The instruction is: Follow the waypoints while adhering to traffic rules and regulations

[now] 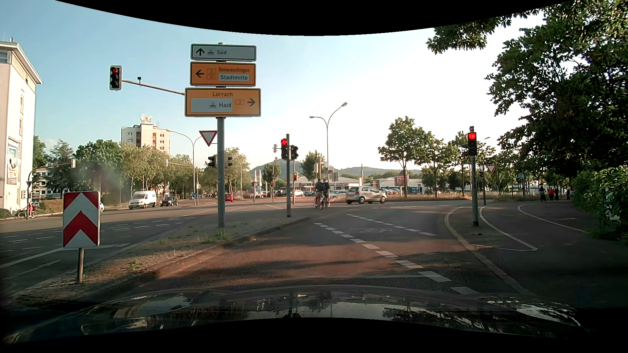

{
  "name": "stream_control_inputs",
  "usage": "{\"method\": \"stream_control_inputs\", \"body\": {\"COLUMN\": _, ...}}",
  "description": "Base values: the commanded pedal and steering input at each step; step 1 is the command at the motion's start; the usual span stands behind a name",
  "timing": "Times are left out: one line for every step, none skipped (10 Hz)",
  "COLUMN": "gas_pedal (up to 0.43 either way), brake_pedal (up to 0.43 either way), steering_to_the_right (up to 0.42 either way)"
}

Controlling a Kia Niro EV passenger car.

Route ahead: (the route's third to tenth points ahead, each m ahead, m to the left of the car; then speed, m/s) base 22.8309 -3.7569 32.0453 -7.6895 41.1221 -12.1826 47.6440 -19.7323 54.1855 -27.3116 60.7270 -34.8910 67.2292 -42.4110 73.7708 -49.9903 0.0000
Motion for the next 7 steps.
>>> {"method": "stream_control_inputs", "body": {"gas_pedal": 0.000, "brake_pedal": 0.293, "steering_to_the_right": 0.096}}
{"method": "stream_control_inputs", "body": {"gas_pedal": 0.000, "brake_pedal": 0.287, "steering_to_the_right": 0.096}}
{"method": "stream_control_inputs", "body": {"gas_pedal": 0.000, "brake_pedal": 0.293, "steering_to_the_right": 0.096}}
{"method": "stream_control_inputs", "body": {"gas_pedal": 0.000, "brake_pedal": 0.293, "steering_to_the_right": 0.096}}
{"method": "stream_control_inputs", "body": {"gas_pedal": 0.000, "brake_pedal": 0.293, "steering_to_the_right": 0.096}}
{"method": "stream_control_inputs", "body": {"gas_pedal": 0.000, "brake_pedal": 0.293, "steering_to_the_right": 0.096}}
{"method": "stream_control_inputs", "body": {"gas_pedal": 0.000, "brake_pedal": 0.293, "steering_to_the_right": 0.096}}
